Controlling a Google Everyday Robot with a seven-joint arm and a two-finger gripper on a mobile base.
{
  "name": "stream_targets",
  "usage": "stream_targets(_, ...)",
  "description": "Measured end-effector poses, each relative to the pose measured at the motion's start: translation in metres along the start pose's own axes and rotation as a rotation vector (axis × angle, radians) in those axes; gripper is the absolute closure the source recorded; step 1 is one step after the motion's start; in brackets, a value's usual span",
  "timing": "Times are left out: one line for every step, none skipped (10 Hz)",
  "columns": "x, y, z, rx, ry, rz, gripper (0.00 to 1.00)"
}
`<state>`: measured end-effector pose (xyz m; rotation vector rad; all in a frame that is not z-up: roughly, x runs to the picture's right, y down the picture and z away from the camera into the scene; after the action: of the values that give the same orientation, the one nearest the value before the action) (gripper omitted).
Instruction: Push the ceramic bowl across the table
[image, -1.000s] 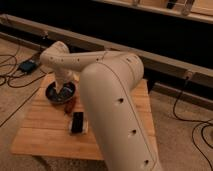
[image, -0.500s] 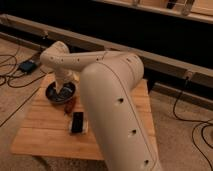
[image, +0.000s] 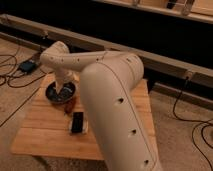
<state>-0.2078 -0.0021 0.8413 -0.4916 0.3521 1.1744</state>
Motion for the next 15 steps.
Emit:
stream_targets(0.000,0.000,0.000,0.000,0.000,0.000,0.20)
stream_targets(0.000,0.000,0.000,0.000,0.000,0.000,0.20)
stream_targets(0.000,0.000,0.000,0.000,0.000,0.000,0.20)
stream_targets(0.000,0.000,0.000,0.000,0.000,0.000,0.20)
stream_targets(0.000,0.000,0.000,0.000,0.000,0.000,0.20)
stream_targets(0.000,0.000,0.000,0.000,0.000,0.000,0.20)
stream_targets(0.000,0.000,0.000,0.000,0.000,0.000,0.20)
stream_targets(0.000,0.000,0.000,0.000,0.000,0.000,0.20)
stream_targets(0.000,0.000,0.000,0.000,0.000,0.000,0.20)
stream_targets(-0.001,0.000,0.000,0.001,0.000,-0.003,0.20)
stream_targets(-0.005,0.000,0.002,0.007,0.000,-0.014,0.20)
stream_targets(-0.010,0.006,0.005,0.008,-0.004,-0.031,0.20)
stream_targets(-0.017,0.013,0.010,0.005,-0.010,-0.051,0.20)
stream_targets(-0.024,0.021,0.016,-0.001,-0.016,-0.069,0.20)
stream_targets(-0.030,0.026,0.024,-0.005,-0.019,-0.084,0.20)
